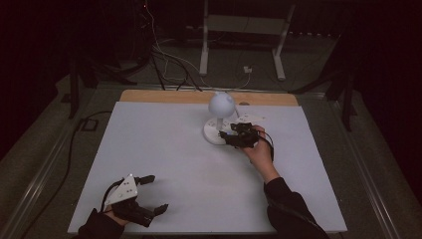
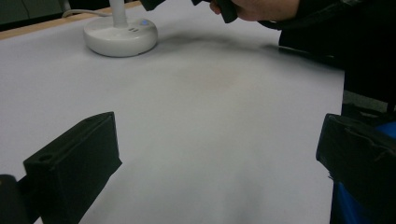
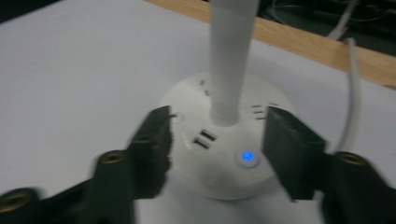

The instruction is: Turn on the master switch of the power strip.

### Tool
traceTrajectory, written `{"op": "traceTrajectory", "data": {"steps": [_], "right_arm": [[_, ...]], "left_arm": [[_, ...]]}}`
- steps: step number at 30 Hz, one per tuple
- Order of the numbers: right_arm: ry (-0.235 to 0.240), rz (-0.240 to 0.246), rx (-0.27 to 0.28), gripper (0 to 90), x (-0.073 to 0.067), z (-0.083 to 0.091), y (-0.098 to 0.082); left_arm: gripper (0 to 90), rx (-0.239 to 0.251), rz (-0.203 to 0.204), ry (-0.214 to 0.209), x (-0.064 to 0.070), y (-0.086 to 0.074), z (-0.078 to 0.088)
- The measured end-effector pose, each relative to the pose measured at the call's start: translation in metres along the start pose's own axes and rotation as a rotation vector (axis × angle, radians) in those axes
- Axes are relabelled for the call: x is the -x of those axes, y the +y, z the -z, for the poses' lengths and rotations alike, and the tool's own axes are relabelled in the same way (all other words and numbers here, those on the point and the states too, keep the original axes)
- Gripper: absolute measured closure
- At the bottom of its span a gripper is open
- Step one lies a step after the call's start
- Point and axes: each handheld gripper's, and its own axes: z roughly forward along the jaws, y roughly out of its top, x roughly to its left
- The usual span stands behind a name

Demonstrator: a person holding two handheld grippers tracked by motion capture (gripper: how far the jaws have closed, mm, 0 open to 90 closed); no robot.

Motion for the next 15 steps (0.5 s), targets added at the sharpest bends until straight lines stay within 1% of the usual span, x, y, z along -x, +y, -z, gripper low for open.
{"op": "traceTrajectory", "data": {"steps": [1,3,4,5,6,7,9,10,12,13,14,15], "right_arm": [[0.016,-0.003,-0.001,33.9,0.000,0.001,0.000],[0.045,0.001,-0.005,24.7,-0.001,0.004,0.000],[0.056,-0.001,-0.003,21.4,-0.002,0.005,0.000],[0.067,-0.001,0.003,15.9,-0.003,0.007,0.000],[0.077,-0.002,0.011,13.3,-0.003,0.008,0.001],[0.082,0.001,0.010,12.6,-0.004,0.009,0.001],[0.108,0.010,0.015,3.0,-0.004,0.011,0.001],[0.117,0.018,0.011,1.8,-0.004,0.012,0.001],[0.108,0.042,0.010,0.0,-0.005,0.013,0.001],[0.115,0.042,0.007,0.0,-0.005,0.014,0.001],[0.116,0.038,-0.013,0.0,-0.006,0.016,0.002],[0.105,0.035,-0.014,0.0,-0.006,0.018,0.002]], "left_arm": [[0.0,0.001,0.001,0.000,0.000,0.000,0.000],[0.0,0.001,0.000,0.001,0.000,0.000,0.000],[0.0,0.001,0.000,0.000,0.000,0.000,0.000],[0.0,-0.001,-0.001,0.000,0.000,0.000,0.000],[0.0,-0.001,-0.001,-0.001,0.000,0.000,0.000],[0.0,-0.001,-0.001,-0.001,0.000,0.000,0.000],[0.0,-0.002,-0.003,0.000,0.000,0.000,0.000],[0.0,-0.002,-0.003,0.001,0.000,0.000,0.000],[0.0,-0.003,-0.003,0.001,0.000,0.000,0.000],[0.0,-0.003,-0.004,0.001,0.000,0.000,0.000],[0.0,-0.004,-0.005,0.001,0.000,0.000,0.000],[0.0,-0.004,-0.005,0.002,0.000,0.000,0.000]]}}
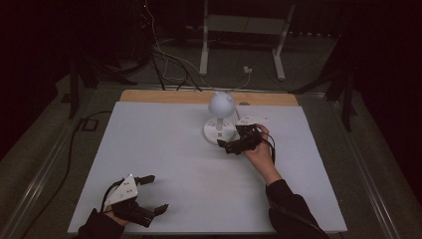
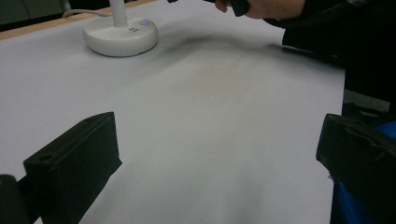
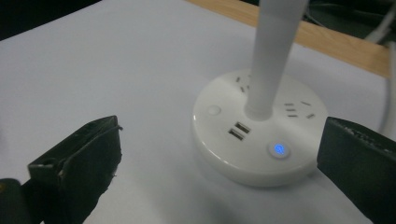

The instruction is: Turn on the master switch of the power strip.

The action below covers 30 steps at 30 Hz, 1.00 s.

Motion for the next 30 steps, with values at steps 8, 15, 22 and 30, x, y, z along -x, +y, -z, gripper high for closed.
{"op": "traceTrajectory", "data": {"steps": [8,15,22,30], "right_arm": [[0.036,0.006,0.016,0.0,-0.003,0.015,0.001],[0.045,0.025,0.027,0.0,-0.006,0.034,0.002],[0.061,0.030,0.041,0.0,-0.007,0.054,-0.007],[0.065,0.025,0.045,0.0,-0.009,0.073,-0.023]], "left_arm": [[0.0,-0.001,0.002,0.005,0.000,-0.001,0.001],[0.0,-0.001,0.004,0.004,0.000,-0.001,0.000],[0.0,-0.001,0.005,0.002,0.000,-0.001,0.000],[0.0,-0.001,0.006,-0.001,0.000,-0.001,0.000]]}}
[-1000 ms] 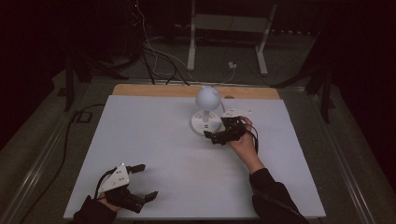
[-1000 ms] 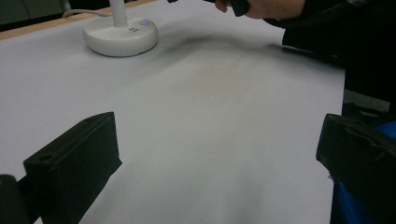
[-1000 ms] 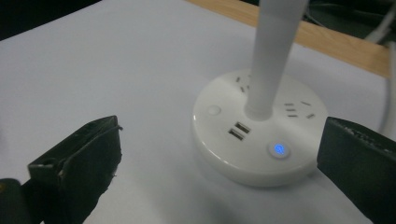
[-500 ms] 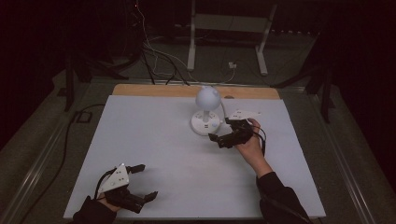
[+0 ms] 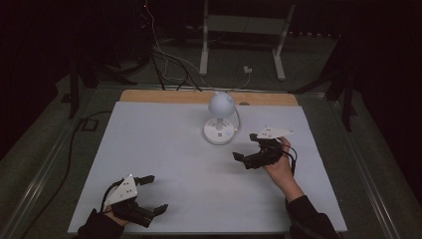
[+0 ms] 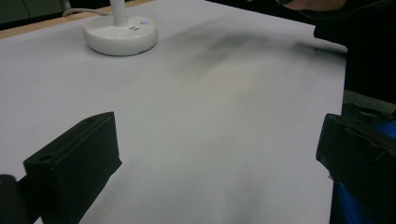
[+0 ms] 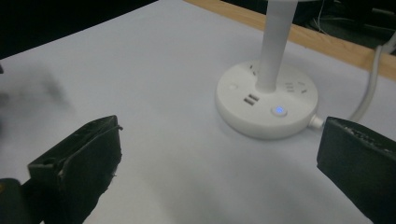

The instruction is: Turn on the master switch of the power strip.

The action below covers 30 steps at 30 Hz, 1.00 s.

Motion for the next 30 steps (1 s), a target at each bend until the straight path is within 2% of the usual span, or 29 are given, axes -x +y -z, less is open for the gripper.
{"op": "traceTrajectory", "data": {"steps": [5,12,19,27,30], "right_arm": [[0.013,-0.006,0.008,0.0,-0.004,0.010,-0.011],[-0.011,-0.005,-0.003,0.0,-0.005,0.025,-0.031],[-0.040,-0.018,0.014,0.0,-0.006,0.047,-0.050],[-0.096,-0.025,0.030,0.0,-0.008,0.068,-0.070],[-0.101,-0.028,0.017,0.0,-0.009,0.073,-0.079]], "left_arm": [[0.0,0.001,0.000,0.000,0.000,0.000,0.000],[0.0,0.002,-0.002,-0.001,0.000,0.000,0.001],[0.0,0.005,-0.001,-0.005,0.000,0.000,0.001],[0.0,0.002,0.001,-0.006,0.000,0.000,0.001],[0.0,0.001,0.000,-0.005,0.000,0.000,0.001]]}}
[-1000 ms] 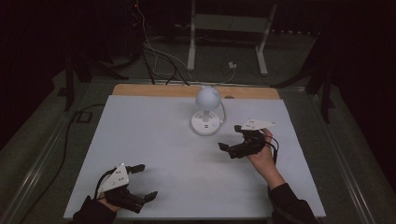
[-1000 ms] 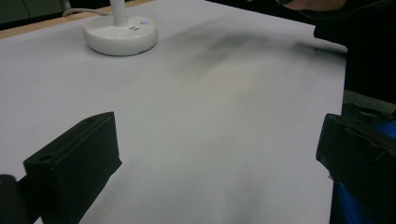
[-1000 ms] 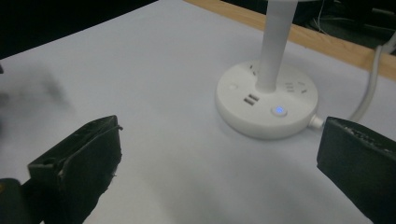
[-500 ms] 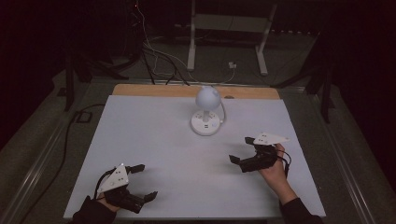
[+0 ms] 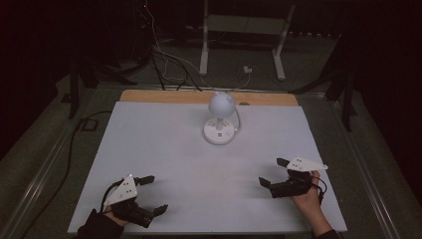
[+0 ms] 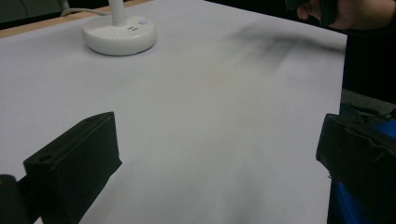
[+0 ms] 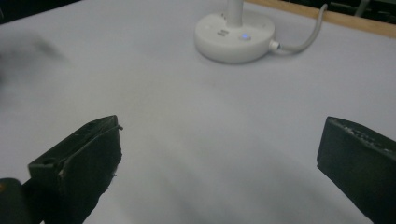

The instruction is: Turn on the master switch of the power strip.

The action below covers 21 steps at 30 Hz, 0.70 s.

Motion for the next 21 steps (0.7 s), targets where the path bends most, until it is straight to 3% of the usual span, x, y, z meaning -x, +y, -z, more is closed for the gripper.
{"op": "traceTrajectory", "data": {"steps": [3,13,21], "right_arm": [[-0.014,0.010,-0.012,0.0,-0.001,0.004,-0.010],[0.019,-0.009,-0.044,0.0,0.000,0.018,-0.038],[-0.020,-0.002,-0.103,0.0,0.004,0.020,-0.058]], "left_arm": [[0.0,0.001,-0.003,0.001,0.000,0.000,0.000],[0.0,-0.001,-0.002,0.002,0.000,0.000,0.000],[0.0,0.003,0.001,0.001,0.000,0.000,0.001]]}}
